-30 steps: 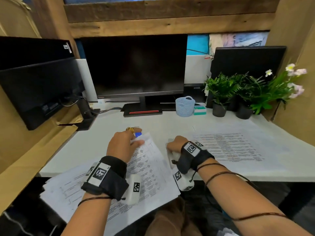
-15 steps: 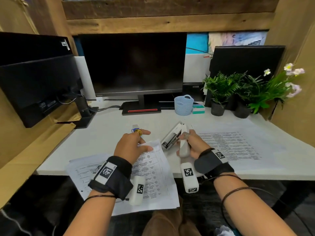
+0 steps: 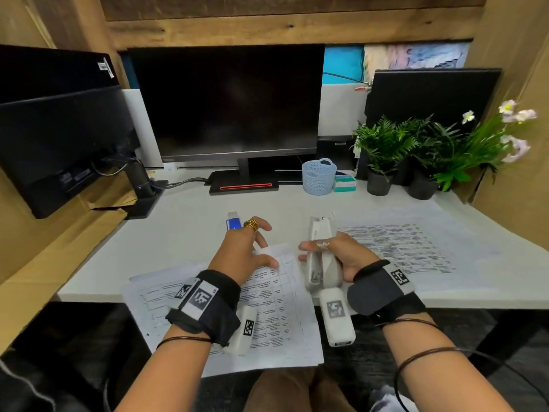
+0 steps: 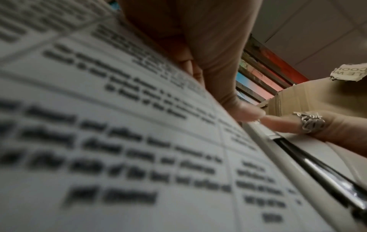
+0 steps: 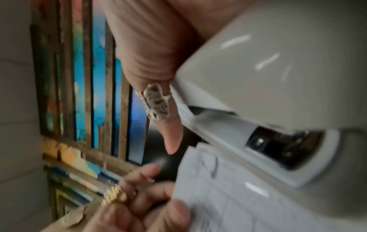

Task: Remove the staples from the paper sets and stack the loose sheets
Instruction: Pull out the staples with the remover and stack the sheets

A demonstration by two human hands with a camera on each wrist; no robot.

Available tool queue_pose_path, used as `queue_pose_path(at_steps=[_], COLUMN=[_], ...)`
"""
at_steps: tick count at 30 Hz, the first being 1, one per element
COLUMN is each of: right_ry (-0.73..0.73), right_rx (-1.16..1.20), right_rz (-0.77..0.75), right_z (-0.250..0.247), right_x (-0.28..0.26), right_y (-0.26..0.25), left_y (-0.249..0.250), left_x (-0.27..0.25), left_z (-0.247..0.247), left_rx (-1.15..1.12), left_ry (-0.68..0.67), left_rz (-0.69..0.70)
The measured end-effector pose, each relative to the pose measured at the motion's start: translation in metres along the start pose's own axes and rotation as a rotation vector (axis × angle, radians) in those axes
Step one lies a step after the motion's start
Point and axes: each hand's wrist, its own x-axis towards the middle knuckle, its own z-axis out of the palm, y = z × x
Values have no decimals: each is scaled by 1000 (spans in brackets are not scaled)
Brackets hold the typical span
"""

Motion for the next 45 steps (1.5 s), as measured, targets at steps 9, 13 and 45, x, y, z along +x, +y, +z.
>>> queue_pose_path(at_steps=[9, 13, 45], right_ry=[120, 152, 471], right_rx=[-208, -133, -5], right_rz=[-104, -92, -490], right_z=[1, -2, 33], right_x=[-4, -4, 3], right_y=[5, 5, -6], left_y=[-1, -6, 21], left_x=[-11, -15, -28], left_z=[-4, -12, 3], left_rx=[219, 426, 548], left_ry=[-76, -60, -18], left_rz=[-1, 0, 192])
